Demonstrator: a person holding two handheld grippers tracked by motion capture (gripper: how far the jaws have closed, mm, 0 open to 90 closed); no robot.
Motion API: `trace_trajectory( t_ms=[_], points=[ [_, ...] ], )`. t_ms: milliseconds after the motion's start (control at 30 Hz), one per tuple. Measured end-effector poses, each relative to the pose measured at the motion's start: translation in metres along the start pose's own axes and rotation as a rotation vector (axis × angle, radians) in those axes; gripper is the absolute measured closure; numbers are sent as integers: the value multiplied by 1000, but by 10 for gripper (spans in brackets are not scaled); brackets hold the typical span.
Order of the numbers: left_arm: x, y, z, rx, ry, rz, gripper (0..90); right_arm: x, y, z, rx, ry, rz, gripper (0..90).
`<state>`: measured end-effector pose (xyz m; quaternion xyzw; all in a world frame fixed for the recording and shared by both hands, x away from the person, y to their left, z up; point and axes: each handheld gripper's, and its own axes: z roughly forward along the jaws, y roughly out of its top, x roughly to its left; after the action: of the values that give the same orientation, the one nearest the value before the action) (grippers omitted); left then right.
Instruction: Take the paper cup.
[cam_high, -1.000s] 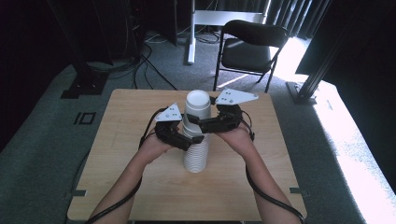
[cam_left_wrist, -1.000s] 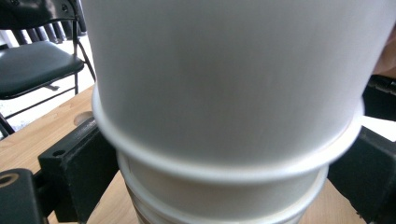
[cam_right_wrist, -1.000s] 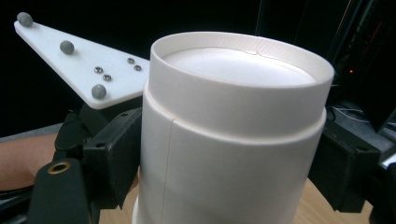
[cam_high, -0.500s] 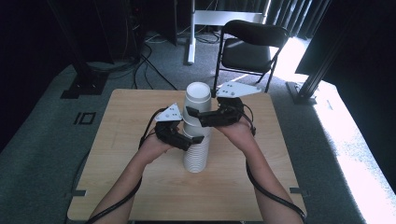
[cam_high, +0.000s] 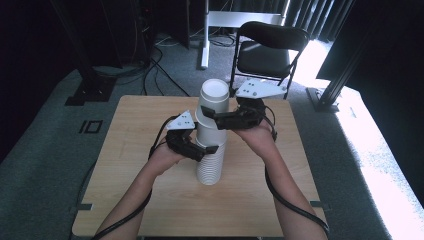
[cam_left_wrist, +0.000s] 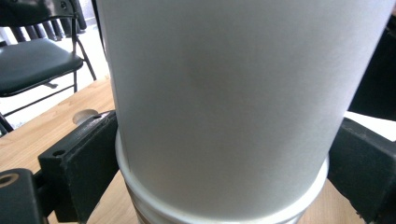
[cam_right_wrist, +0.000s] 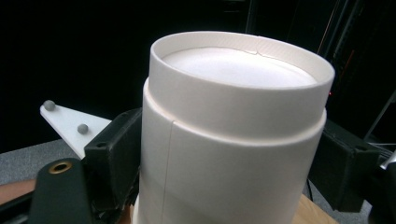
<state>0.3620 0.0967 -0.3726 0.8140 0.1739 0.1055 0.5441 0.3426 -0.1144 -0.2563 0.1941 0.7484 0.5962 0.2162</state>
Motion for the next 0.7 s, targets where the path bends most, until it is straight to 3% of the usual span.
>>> trace_trajectory(
  t_ms=[333, 700],
  points=[
    [0, 0, 0, 1, -1, -4, 45, 1, 18, -12, -32, -22, -14, 197],
    [0, 0, 0, 2, -2, -9, 45, 0, 23, -35, -54, -42, -28, 197]
  ],
)
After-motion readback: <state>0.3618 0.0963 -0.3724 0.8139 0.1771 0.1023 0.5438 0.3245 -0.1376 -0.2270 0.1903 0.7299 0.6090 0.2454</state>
